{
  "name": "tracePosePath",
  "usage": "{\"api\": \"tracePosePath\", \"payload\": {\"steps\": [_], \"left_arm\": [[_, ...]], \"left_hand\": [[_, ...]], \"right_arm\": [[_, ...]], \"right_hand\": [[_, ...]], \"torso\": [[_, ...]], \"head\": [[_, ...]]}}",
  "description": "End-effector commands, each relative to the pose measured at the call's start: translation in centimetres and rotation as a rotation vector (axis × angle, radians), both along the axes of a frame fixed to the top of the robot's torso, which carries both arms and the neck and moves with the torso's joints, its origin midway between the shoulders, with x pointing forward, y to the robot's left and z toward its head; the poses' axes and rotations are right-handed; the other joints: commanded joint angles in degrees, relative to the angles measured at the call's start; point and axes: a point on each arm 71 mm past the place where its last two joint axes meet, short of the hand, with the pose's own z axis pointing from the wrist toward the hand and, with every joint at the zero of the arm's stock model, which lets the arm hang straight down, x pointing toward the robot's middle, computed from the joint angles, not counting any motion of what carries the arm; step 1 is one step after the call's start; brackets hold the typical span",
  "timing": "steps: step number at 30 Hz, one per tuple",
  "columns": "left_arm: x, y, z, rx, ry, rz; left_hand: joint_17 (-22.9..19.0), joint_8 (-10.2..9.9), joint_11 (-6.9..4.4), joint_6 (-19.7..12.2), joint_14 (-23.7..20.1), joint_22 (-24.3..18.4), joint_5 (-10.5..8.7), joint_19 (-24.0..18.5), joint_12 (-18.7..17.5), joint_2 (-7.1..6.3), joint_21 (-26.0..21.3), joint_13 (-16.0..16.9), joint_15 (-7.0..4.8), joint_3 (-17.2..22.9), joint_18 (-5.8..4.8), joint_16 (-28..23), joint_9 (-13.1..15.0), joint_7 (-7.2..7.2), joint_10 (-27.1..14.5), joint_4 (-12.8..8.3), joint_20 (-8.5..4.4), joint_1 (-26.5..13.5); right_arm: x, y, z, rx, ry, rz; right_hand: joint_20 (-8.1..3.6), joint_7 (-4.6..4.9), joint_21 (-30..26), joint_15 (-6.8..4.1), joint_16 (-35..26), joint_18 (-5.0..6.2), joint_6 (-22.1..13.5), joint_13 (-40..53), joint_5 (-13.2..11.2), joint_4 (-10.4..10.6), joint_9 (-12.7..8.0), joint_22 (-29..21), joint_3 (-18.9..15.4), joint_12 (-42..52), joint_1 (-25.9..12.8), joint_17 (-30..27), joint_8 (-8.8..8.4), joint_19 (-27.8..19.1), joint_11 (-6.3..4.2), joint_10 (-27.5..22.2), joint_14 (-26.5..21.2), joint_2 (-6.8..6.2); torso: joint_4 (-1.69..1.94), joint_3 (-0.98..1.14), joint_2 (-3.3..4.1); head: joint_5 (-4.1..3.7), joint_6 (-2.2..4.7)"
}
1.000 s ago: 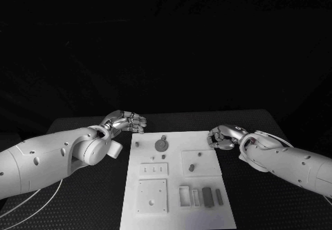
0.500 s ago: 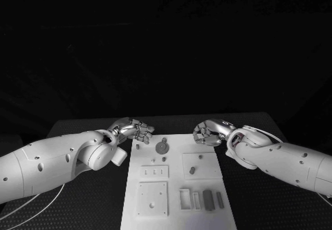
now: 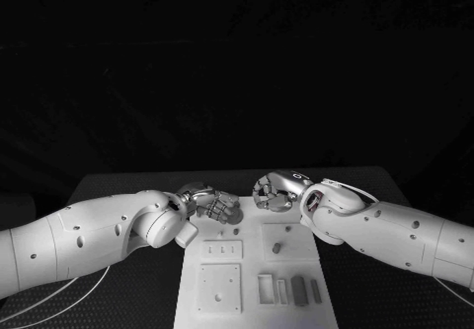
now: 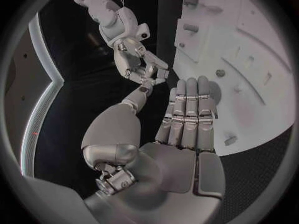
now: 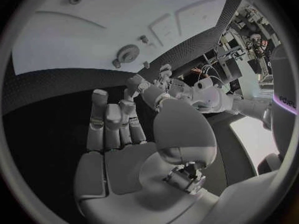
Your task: Assemble the parts on the task board
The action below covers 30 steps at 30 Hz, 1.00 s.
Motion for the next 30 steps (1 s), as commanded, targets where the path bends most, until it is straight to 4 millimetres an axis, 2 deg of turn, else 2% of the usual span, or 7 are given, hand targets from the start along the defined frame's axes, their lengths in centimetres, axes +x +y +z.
{"api": "tracePosePath", "payload": {"steps": [1,5,8,13,19,25,30], "left_arm": [[-0.1,-0.4,0.0,0.017,0.012,0.012],[-0.1,-0.6,0.0,0.01,0.01,0.013],[-0.2,-0.9,0.0,0.01,0.013,0.008],[-0.1,-1.2,0.0,0.01,0.014,0.002],[0.0,-1.2,0.0,0.008,0.009,0.002],[-0.1,-1.4,0.0,0.01,0.015,-0.005],[-0.1,-1.6,0.0,0.015,0.02,-0.019]], "left_hand": [[0.12,-0.45,0.09,-0.44,-0.38,0.05,-0.33,-0.53,-0.3,0.07,-0.25,-0.06,-0.01,-0.03,0.37,-0.29,-0.15,0.01,-0.49,0.54,0.07,-0.63],[0.25,-0.54,0.13,-0.42,-0.42,0.1,-0.34,-0.63,-0.38,0.09,-0.35,-0.02,0.03,-0.31,0.42,-0.41,-0.26,0.03,-0.57,0.66,0.14,-1.1],[0.51,-0.62,0.11,-0.32,-0.44,0.23,-0.33,-0.73,-0.45,0.61,-0.47,0.09,0.05,-1.34,0.54,-0.58,-0.4,-0.01,-0.58,0.09,0.18,-1.72],[0.64,-0.65,0.12,-0.26,-0.42,0.28,-0.33,-0.73,-0.5,0.91,-0.52,0.15,0.05,-1.65,0.58,-0.67,-0.47,-0.02,-0.6,-0.19,0.2,-1.87],[0.83,-0.66,0.1,-0.1,-0.38,0.37,-0.33,-0.71,-0.54,1.78,-0.59,0.24,0.05,-1.85,0.63,-0.8,-0.56,-0.08,-0.59,-0.66,0.21,-1.78],[0.94,-0.7,0.11,-0.06,-0.36,0.43,-0.33,-0.71,-0.56,1.91,-0.64,0.3,0.05,-2.03,0.64,-0.88,-0.63,-0.07,-0.58,-1.1,0.23,-1.67],[1.06,-0.59,0.06,0.23,-0.27,0.49,-0.33,-0.64,-0.53,2.18,-0.64,0.37,0.03,-2.14,0.66,-0.91,-0.62,-0.17,-0.47,-1.33,0.22,-1.68]], "right_arm": [[-0.1,0.7,0.0,-0.026,-0.001,-0.002],[-0.4,1.7,0.0,-0.023,-0.003,0.02],[-0.7,2.4,0.1,-0.021,-0.004,0.035],[-0.9,3.2,0.2,-0.019,-0.003,0.051],[-1.1,3.9,0.2,-0.02,0.002,0.067],[-1.3,4.4,0.3,-0.012,-0.004,0.08],[-1.4,4.6,0.3,-0.013,-0.008,0.085]], "right_hand": [[-0.07,0.74,0.23,-0.39,0.22,0.38,3.89,-0.1,-0.14,-0.09,2.27,0.96,-0.2,0.23,0.29,0.0,1.8,0.44,-0.22,0.2,0.12,-0.17],[-0.1,0.73,0.23,-0.41,0.22,0.38,3.9,-0.11,-0.14,-0.09,2.29,0.95,-0.21,0.22,0.31,-0.01,1.8,0.5,-0.24,0.23,0.17,-0.18],[-0.12,0.73,0.24,-0.42,0.22,0.38,3.9,-0.11,-0.14,-0.09,2.3,0.94,-0.21,0.21,0.32,-0.01,1.8,0.52,-0.24,0.25,0.2,-0.19],[-0.15,0.72,0.24,-0.44,0.21,0.38,3.9,-0.13,-0.14,-0.09,2.32,0.93,-0.23,0.2,0.31,-0.02,1.79,0.57,-0.25,0.28,0.25,-0.22],[-0.18,0.71,0.24,-0.45,0.21,0.38,3.91,-0.14,-0.14,-0.09,2.34,0.92,-0.25,0.19,0.31,-0.03,1.79,0.61,-0.26,0.31,0.29,-0.24],[-0.2,0.71,0.24,-0.46,0.2,0.38,3.91,-0.15,-0.14,-0.08,2.35,0.91,-0.26,0.18,0.31,-0.04,1.78,0.64,-0.27,0.34,0.32,-0.24],[-0.21,0.71,0.24,-0.47,0.2,0.38,3.92,-0.15,-0.14,-0.09,2.36,0.91,-0.26,0.18,0.31,-0.05,1.78,0.65,-0.27,0.35,0.33,-0.25]], "torso": [[-0.11,0.06,0.07],[-0.22,0.07,0.1],[-0.27,0.14,0.13],[-0.09,0.14,0.11],[-0.16,0.1,0.08],[-0.13,0.14,0.1],[-0.09,0.08,0.1]], "head": [[0.4,0.24],[0.53,0.21],[0.51,0.08],[0.29,0.02],[0.27,0.06],[0.29,-0.01],[0.2,-0.06]]}}
